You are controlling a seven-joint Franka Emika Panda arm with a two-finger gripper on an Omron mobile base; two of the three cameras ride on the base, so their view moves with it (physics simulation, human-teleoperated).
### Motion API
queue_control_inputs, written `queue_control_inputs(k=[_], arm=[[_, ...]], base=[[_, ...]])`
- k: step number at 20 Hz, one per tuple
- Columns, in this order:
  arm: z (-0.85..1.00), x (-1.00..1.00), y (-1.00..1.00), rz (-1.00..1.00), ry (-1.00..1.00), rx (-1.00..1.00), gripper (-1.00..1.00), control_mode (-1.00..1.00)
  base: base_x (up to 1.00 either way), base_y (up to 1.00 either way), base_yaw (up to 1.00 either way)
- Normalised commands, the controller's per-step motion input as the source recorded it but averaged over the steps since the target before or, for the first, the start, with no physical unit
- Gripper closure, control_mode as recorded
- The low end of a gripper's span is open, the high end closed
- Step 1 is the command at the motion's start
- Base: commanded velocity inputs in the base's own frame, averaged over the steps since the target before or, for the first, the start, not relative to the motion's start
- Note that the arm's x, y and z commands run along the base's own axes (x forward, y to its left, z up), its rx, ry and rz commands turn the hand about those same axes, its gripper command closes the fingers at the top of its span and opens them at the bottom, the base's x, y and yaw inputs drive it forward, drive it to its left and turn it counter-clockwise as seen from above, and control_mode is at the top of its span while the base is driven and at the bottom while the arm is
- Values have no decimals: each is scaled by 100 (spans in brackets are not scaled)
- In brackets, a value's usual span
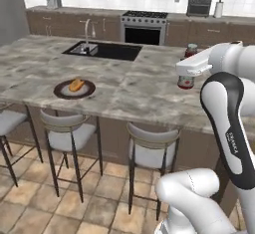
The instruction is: Move the hot dog bun to the plate on the dining table and place the condiment next to that plate. Then navigate to the fridge and take the sausage and place it on the plate as well.
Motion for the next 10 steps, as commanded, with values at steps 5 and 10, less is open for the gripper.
queue_control_inputs(k=[5, 10], arm=[[0, 0, 0, 0, 0, 0, 100, 100], [0, 0, 0, 0, 0, 0, 100, 100]], base=[[35, 100, -42], [50, 100, -38]])
